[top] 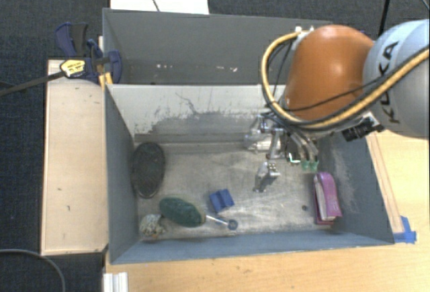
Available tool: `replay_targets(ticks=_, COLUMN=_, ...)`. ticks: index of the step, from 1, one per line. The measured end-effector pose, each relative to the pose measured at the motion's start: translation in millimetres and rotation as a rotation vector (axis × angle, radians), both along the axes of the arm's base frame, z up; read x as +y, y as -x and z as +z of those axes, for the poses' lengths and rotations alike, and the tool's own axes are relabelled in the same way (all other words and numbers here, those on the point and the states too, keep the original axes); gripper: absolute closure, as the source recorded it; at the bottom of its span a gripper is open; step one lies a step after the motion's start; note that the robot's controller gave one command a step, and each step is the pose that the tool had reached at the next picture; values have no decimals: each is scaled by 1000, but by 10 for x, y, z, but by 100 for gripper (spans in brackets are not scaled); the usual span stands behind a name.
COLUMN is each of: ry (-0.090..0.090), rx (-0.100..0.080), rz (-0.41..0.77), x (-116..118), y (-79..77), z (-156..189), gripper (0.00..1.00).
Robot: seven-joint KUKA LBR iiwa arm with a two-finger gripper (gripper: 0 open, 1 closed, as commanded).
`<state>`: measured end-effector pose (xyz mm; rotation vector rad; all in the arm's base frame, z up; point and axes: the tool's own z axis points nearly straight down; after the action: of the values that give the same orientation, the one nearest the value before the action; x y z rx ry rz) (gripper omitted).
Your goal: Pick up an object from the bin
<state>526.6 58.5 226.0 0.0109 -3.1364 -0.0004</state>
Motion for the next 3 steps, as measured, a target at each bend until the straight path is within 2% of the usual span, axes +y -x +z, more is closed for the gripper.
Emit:
replay_targets(ticks=1, ry=-1, rx=-18, rz=143, x=83, y=439, z=-1521, gripper=0)
replay_targets(ticks=2, ry=-2, rx=-30, rz=456, x=704, y=434, z=-1515, gripper=0)
replay_targets(ticks=3, ry=-2, rx=-17, rz=528, x=222, y=75, z=-1527, gripper=0)
